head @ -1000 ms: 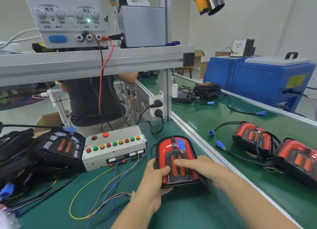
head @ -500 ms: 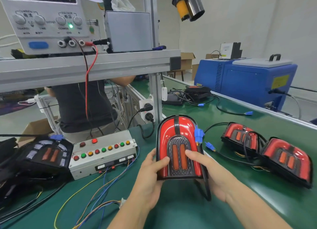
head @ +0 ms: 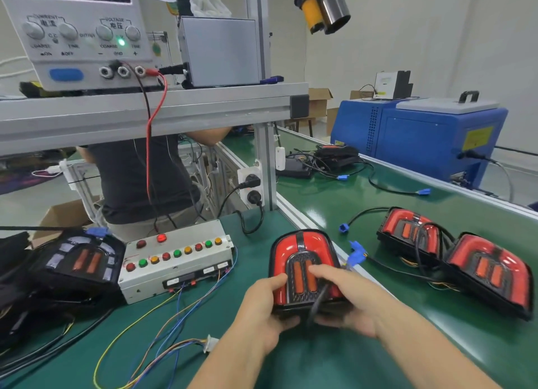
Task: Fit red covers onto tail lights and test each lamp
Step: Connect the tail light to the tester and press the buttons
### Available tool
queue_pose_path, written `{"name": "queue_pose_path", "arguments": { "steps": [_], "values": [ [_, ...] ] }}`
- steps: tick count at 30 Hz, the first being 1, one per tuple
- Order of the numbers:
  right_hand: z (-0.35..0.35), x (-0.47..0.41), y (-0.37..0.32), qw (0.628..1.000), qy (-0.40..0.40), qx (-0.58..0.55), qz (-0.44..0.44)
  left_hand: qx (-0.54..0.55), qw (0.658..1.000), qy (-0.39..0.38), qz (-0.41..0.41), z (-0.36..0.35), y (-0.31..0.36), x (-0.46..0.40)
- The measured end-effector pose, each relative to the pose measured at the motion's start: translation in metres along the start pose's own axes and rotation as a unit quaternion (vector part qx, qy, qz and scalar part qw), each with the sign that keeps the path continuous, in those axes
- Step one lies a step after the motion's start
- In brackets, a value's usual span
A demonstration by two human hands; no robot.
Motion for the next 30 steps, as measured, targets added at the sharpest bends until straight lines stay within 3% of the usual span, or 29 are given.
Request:
{"name": "queue_pose_path", "arguments": {
  "steps": [5, 10, 15, 22, 24, 27, 30],
  "values": [
    [-0.005, 0.002, -0.004, 0.998, -0.007, -0.057, -0.041, 0.08, 0.992, -0.075, 0.061, -0.001, -0.008, 0.004],
    [0.004, 0.009, -0.007, 0.989, -0.012, -0.122, -0.082, 0.085, 0.988, -0.123, 0.025, -0.008, -0.007, 0.006],
    [0.005, 0.014, -0.014, 1.0, -0.011, -0.007, -0.009, 0.122, 0.982, -0.144, -0.017, -0.016, 0.007, 0.007],
    [0.004, 0.024, -0.024, 0.993, -0.101, -0.06, -0.031, 0.169, 0.965, -0.185, -0.075, -0.02, 0.018, 0.008],
    [0.0, 0.024, -0.023, 0.995, -0.075, -0.065, 0.019, 0.137, 0.972, -0.168, -0.093, -0.021, 0.02, 0.007],
    [0.002, 0.019, -0.026, 0.989, 0.024, -0.085, 0.116, -0.006, 0.987, -0.094, -0.134, -0.023, 0.023, 0.009],
    [0.005, 0.017, -0.038, 0.986, 0.039, -0.099, 0.127, -0.11, 0.983, -0.052, -0.135, -0.022, 0.025, 0.016]
  ]
}}
Point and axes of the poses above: each hand's wrist, its own x-axis away from the middle knuckle, its own z-axis out of the back of the hand, y = z × x, the point moved 4 cm from there along -x, towards the middle knuckle, and after that the axes turned 2 degrees about -x, right-handed, at the moved point
